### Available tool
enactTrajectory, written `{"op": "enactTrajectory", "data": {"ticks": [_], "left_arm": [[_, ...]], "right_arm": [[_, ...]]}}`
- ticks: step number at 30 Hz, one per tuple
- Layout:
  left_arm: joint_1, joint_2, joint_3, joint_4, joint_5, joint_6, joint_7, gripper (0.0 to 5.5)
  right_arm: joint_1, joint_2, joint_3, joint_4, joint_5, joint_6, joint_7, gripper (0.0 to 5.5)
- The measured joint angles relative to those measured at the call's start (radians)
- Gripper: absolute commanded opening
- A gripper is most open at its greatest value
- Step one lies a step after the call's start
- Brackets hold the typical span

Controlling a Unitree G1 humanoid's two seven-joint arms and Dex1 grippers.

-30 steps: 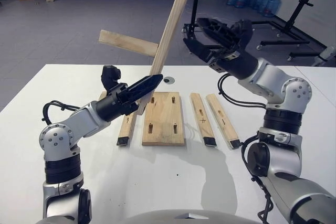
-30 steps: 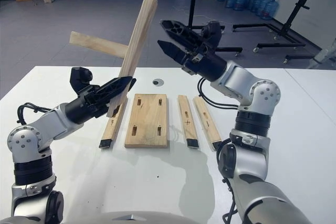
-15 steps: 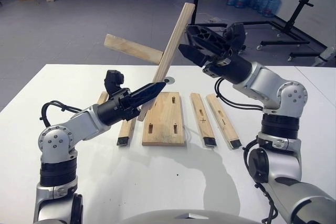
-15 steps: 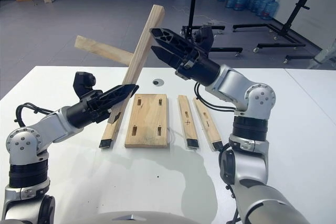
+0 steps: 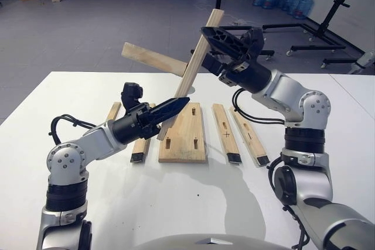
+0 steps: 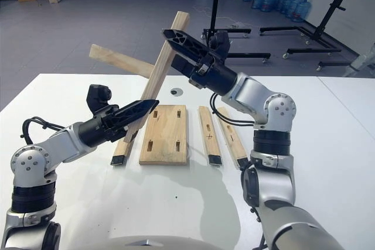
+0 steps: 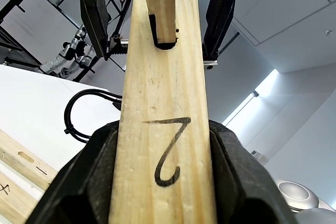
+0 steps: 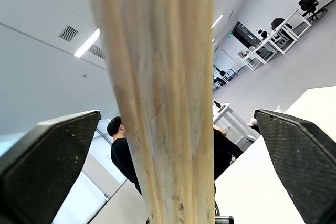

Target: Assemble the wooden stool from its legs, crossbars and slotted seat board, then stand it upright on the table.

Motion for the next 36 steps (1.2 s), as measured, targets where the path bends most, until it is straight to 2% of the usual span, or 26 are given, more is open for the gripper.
{"op": "enactTrajectory", "data": {"ticks": [20, 23, 33, 36], "left_arm": [[0.004, 0.003, -0.022, -0.001, 0.008, -0.013, -0.013, 2.02], [0.004, 0.003, -0.026, -0.001, 0.011, -0.014, -0.016, 2.02], [0.007, 0.003, -0.026, -0.002, 0.027, -0.020, -0.021, 2.02], [0.009, 0.002, -0.026, -0.002, 0.028, -0.021, -0.022, 2.02]], "right_arm": [[0.000, 0.042, 0.053, -0.018, -0.006, -0.033, -0.011, 5.40], [0.000, 0.049, 0.059, -0.021, -0.006, -0.042, -0.020, 4.88], [0.000, 0.051, 0.058, -0.024, -0.006, -0.045, -0.027, 4.85], [0.000, 0.051, 0.057, -0.024, -0.006, -0.052, -0.027, 4.26]]}}
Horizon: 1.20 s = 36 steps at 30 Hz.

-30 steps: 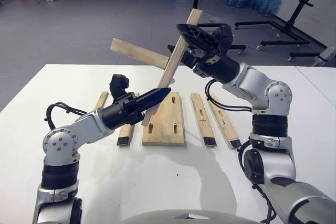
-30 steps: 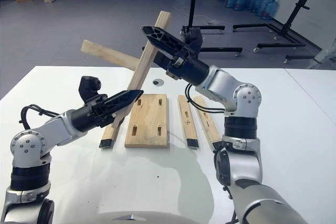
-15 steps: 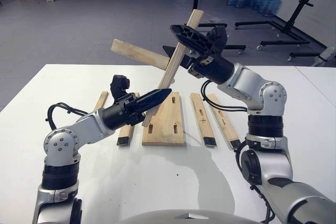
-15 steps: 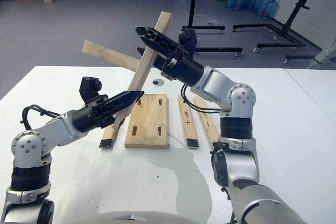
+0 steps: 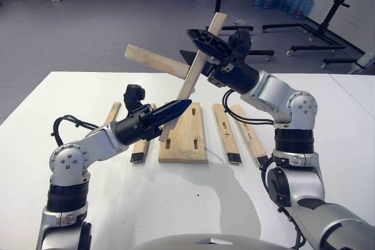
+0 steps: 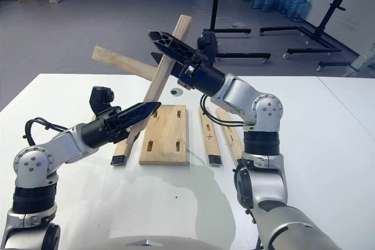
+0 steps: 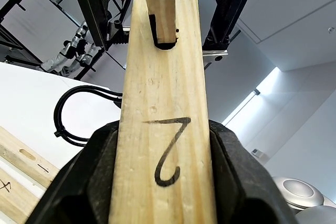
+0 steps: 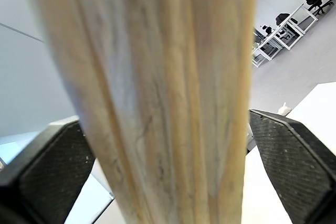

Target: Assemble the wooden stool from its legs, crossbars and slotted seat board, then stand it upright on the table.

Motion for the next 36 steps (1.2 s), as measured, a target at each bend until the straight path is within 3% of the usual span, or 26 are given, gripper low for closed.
{"op": "enactTrajectory", "data": {"ticks": [12, 20, 30, 36], "left_arm": [[0.002, 0.000, -0.005, -0.006, 0.002, -0.002, -0.001, 2.02], [0.002, 0.000, -0.013, -0.007, 0.015, -0.002, 0.001, 2.02], [0.003, -0.022, -0.011, -0.018, 0.133, -0.085, 0.012, 3.56], [0.048, -0.027, 0.012, 0.047, 0.317, -0.161, 0.080, 4.44]], "right_arm": [[0.003, -0.001, -0.001, -0.007, 0.000, -0.002, 0.000, 2.20], [0.019, -0.019, 0.000, -0.038, -0.057, -0.003, 0.028, 2.09], [0.068, -0.069, -0.010, -0.098, -0.276, -0.059, 0.160, 2.06], [0.091, -0.127, -0.007, -0.125, -0.556, -0.201, 0.290, 2.06]]}}
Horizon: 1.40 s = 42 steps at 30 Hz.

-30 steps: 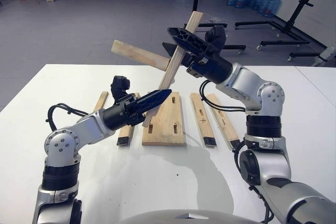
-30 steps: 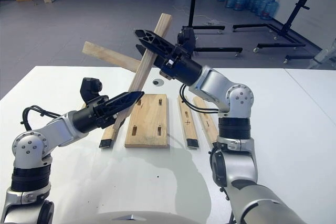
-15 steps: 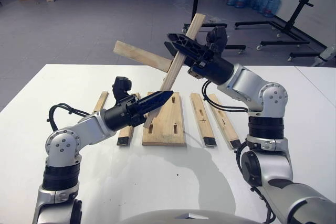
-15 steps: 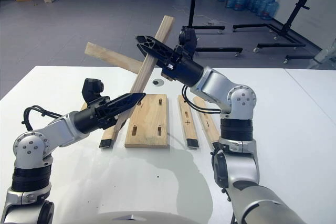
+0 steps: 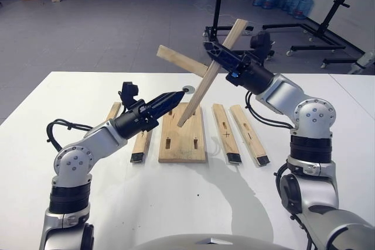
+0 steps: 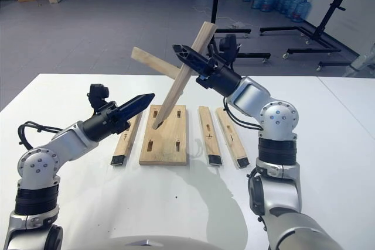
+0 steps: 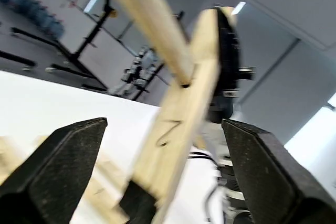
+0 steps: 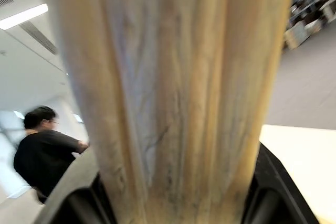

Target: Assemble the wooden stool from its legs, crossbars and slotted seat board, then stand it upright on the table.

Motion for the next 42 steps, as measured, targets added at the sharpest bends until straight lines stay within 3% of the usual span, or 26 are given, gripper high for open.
{"op": "enactTrajectory", "data": {"ticks": [7, 13, 19, 25, 30, 42], "left_arm": [[0.040, -0.038, -0.003, 0.023, 0.162, -0.061, 0.021, 5.32], [0.069, -0.083, -0.025, 0.024, 0.242, -0.074, 0.011, 5.39], [0.076, -0.112, -0.027, 0.024, 0.273, -0.075, 0.008, 5.39], [0.100, -0.142, -0.040, 0.020, 0.295, -0.075, 0.008, 5.39], [0.104, -0.154, -0.052, 0.019, 0.316, -0.075, 0.007, 5.39], [0.105, -0.189, -0.072, 0.019, 0.358, -0.075, -0.001, 5.39]], "right_arm": [[0.016, 0.014, 0.097, 0.081, -0.401, -0.325, 0.154, 2.06], [0.007, 0.124, 0.105, 0.272, -0.606, -0.619, 0.204, 2.06], [-0.054, 0.154, 0.104, 0.454, -0.681, -0.715, 0.278, 2.06], [-0.071, 0.154, 0.103, 0.604, -0.710, -0.928, 0.596, 2.06], [-0.104, 0.149, 0.122, 0.773, -0.812, -1.173, 0.754, 2.06], [-0.196, 0.177, 0.097, 1.108, -0.861, -1.406, 0.931, 2.06]]}}
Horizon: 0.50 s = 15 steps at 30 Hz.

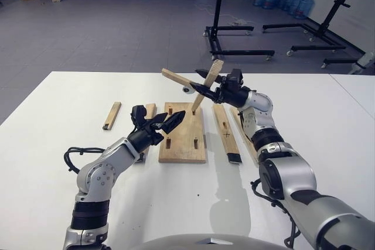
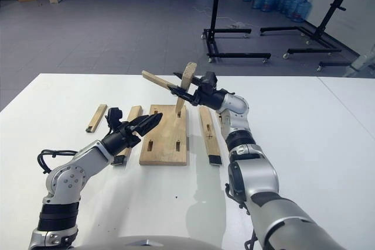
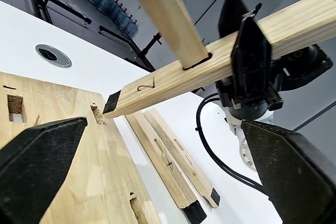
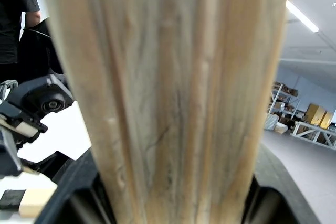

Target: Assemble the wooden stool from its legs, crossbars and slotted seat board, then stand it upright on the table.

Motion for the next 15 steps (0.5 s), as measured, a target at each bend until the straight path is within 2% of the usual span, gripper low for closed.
{"op": "enactTrajectory", "data": {"ticks": [15], "left_arm": [[0.012, -0.019, -0.001, -0.024, 0.000, 0.000, 0.000, 5.39]], "right_arm": [[-0.065, 0.000, -0.074, 0.107, -0.037, -0.017, 0.017, 2.06]]}}
